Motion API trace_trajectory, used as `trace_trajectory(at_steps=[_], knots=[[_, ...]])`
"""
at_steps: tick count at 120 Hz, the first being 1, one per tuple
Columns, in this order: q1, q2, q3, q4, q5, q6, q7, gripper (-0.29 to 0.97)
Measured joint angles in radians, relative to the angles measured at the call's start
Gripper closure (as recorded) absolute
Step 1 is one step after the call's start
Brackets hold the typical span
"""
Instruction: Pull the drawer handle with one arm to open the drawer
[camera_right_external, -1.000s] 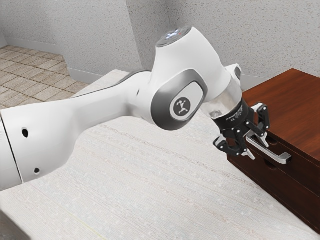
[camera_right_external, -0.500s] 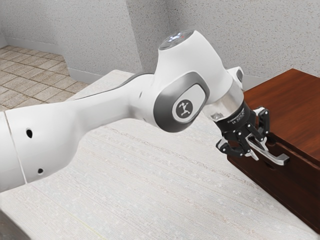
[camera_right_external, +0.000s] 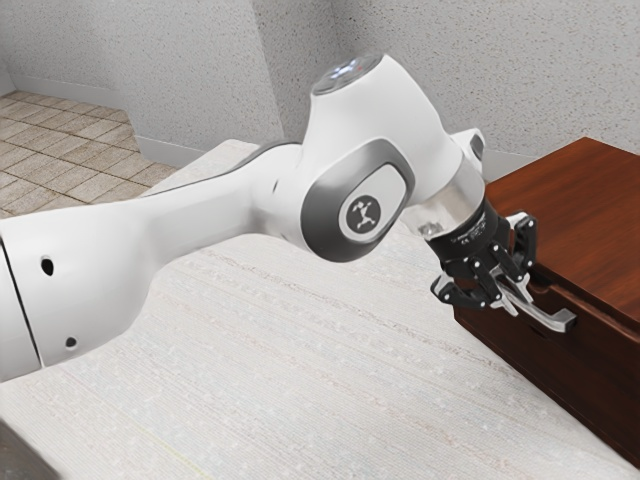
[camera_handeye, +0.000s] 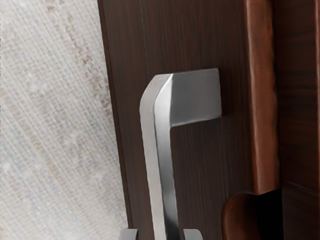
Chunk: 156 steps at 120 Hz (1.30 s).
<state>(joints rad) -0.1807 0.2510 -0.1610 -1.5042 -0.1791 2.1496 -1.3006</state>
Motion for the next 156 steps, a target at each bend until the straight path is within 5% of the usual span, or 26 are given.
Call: trace_trajectory(at_steps=[156], knots=[[0.012,-0.260,0.004,-0.308,0.002,0.002,0.026,0.67]])
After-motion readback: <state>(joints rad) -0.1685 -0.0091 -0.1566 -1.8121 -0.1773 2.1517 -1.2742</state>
